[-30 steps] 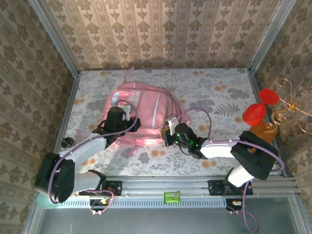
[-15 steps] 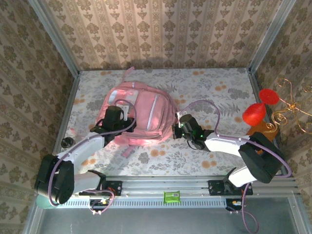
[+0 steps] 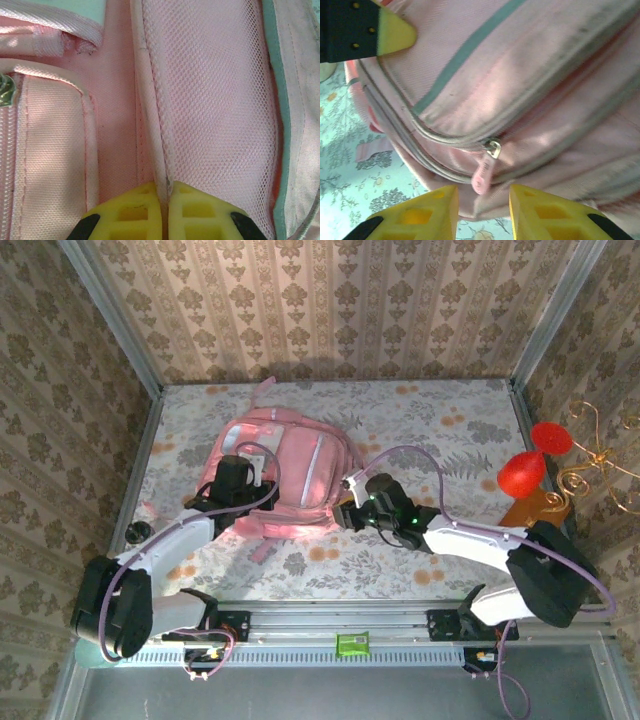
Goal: Pack the student bag
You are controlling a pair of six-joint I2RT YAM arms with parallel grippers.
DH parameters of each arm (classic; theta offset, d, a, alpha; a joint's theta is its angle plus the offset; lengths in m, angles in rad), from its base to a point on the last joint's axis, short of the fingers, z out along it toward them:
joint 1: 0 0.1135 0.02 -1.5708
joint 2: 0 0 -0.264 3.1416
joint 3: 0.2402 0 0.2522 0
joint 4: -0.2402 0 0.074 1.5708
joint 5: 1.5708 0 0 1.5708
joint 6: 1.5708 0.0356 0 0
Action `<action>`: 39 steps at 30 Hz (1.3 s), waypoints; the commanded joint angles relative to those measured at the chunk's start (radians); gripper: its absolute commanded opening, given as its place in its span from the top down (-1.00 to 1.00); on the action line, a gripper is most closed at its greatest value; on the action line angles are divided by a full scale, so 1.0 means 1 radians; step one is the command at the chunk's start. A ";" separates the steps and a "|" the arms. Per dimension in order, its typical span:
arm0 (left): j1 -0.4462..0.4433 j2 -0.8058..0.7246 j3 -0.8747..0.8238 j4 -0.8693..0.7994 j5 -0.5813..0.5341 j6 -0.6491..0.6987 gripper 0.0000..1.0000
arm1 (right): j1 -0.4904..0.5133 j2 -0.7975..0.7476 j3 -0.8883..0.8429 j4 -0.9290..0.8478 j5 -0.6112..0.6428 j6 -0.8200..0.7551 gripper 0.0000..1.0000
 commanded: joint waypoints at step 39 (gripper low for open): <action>0.007 -0.007 0.019 0.003 -0.060 0.009 1.00 | 0.060 0.214 -0.017 0.201 0.124 0.073 0.70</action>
